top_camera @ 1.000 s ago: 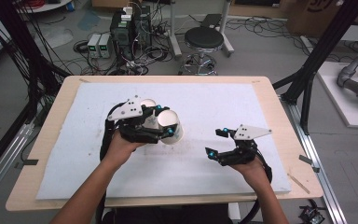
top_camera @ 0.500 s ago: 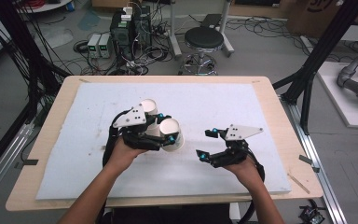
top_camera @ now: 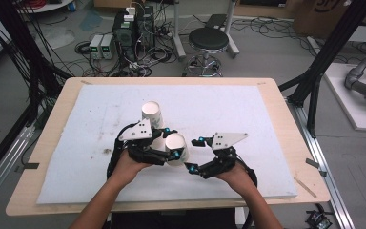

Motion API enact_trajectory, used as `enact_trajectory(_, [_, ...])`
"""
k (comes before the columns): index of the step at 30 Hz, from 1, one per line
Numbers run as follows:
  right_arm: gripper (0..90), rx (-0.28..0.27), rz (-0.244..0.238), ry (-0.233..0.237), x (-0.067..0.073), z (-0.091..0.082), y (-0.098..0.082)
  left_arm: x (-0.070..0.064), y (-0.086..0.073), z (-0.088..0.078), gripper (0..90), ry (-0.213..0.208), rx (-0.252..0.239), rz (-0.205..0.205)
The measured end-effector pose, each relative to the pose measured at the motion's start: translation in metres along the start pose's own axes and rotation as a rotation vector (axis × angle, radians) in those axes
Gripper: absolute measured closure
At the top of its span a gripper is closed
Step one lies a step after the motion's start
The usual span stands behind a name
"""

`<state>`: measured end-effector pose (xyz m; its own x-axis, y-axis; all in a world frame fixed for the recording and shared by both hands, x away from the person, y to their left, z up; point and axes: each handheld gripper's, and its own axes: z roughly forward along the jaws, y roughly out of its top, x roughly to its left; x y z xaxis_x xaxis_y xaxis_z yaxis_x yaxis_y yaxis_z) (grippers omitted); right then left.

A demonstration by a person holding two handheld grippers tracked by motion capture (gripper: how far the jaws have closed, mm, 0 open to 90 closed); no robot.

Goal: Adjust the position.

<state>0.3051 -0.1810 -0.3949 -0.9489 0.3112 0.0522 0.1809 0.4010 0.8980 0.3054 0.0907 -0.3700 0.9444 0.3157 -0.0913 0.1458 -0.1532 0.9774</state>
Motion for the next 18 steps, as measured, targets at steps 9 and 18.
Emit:
enact_trajectory(9, [18.0, -0.023, -0.017, 0.036, 0.005, 0.008, 0.004, -0.003, 0.0, 0.007, 35.8, -0.043, -0.009, -0.015])
enact_trajectory(18, [18.3, -0.034, -0.014, 0.066, 0.008, 0.008, 0.003, -0.008, 0.0, 0.013, 35.9, -0.091, -0.05, -0.04])
